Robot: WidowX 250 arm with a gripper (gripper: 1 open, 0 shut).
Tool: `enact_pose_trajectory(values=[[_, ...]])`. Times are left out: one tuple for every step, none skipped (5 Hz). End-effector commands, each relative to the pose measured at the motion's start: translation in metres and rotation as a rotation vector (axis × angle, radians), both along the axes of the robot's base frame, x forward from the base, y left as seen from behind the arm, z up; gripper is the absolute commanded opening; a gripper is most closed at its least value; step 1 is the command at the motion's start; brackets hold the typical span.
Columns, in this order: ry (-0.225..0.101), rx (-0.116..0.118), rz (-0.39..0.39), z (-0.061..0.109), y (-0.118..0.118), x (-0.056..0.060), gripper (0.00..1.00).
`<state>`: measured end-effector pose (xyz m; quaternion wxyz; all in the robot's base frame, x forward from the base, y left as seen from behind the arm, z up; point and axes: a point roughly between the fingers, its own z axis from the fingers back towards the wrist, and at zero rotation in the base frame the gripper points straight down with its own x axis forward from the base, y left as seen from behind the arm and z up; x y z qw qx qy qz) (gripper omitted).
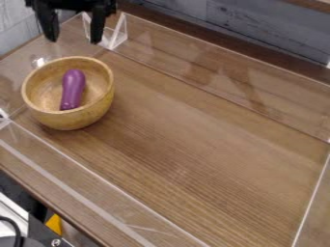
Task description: Remove the purple eggplant from inside the brown bowl and put it on the table
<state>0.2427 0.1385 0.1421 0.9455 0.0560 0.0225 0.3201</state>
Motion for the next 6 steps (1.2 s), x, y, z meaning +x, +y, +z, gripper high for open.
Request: enact_pose_trajectory(values=[[-0.024, 0.024, 0.036, 0.005, 0.006, -0.004, 1.00], [-0.006, 0.028, 0.043, 0.001, 0.006, -0.005, 1.00], [0.010, 0.032, 0.145, -0.004, 0.012, -0.007, 1.00], [0.024, 0.037, 0.250, -0.010, 0.022, -0.009, 1.00], [0.031, 0.036, 0.215, -0.010, 0.023, -0.006, 1.00], [0.038, 0.033, 0.181, -0.010, 0.024, -0.004, 1.00]])
